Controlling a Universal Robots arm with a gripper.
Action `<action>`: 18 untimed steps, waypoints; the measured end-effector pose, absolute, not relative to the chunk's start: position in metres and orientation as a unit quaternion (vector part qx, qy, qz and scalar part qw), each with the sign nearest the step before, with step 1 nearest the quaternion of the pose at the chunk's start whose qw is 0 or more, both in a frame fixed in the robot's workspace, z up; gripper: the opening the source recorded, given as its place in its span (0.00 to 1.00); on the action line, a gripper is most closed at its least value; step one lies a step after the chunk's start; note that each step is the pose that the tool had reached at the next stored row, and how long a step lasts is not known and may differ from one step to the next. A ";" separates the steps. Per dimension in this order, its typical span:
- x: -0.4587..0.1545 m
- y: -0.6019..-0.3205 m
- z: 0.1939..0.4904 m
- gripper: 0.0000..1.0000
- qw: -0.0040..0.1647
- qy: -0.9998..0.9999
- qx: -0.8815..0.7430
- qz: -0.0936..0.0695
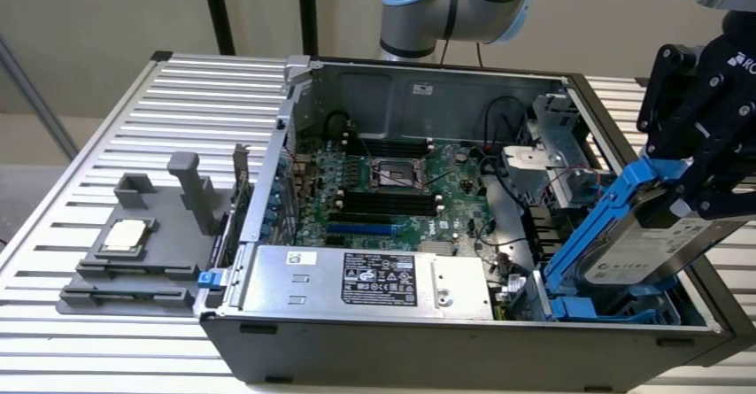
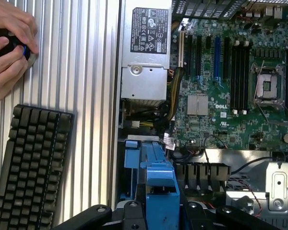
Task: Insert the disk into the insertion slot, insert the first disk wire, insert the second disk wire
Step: 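Insert the disk into the insertion slot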
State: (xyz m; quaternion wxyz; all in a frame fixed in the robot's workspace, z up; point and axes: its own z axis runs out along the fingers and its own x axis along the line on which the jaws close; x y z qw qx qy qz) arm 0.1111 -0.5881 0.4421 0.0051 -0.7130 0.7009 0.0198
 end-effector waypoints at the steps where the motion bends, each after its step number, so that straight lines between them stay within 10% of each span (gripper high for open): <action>1: 0.111 -0.588 0.442 0.32 0.005 0.701 -0.713 0.020; 18: 0.111 -0.588 0.434 0.32 0.005 0.701 -0.713 0.020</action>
